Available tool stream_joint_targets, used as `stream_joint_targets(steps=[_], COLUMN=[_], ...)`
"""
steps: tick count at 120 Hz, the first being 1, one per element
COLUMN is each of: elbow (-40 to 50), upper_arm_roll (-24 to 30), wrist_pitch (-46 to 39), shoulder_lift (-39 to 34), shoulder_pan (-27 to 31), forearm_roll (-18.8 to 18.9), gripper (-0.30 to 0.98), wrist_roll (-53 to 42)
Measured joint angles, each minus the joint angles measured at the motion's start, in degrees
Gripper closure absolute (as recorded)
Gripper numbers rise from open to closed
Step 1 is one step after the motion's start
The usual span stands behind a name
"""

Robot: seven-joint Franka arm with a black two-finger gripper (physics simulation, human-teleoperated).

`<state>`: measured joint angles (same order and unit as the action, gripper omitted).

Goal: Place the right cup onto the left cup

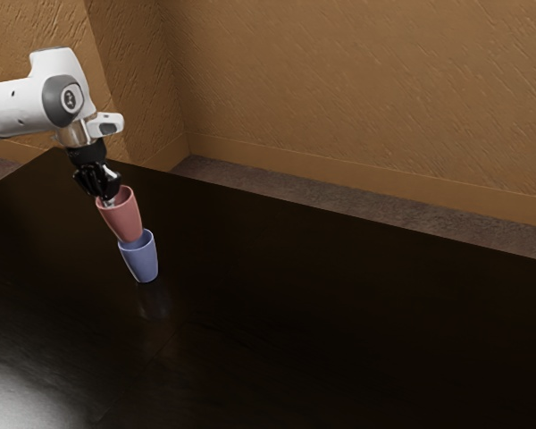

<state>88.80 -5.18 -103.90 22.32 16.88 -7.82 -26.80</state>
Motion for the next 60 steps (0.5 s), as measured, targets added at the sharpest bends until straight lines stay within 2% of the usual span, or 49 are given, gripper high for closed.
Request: stream_joint_targets(steps=[60], elbow=[-1.4], upper_arm_roll=[0.0], wrist_pitch=[0.7], shoulder_lift=[1.9], shoulder_pan=[0.4], forearm_roll=[-1.0], gripper=[0.79], wrist_roll=[-2.4])
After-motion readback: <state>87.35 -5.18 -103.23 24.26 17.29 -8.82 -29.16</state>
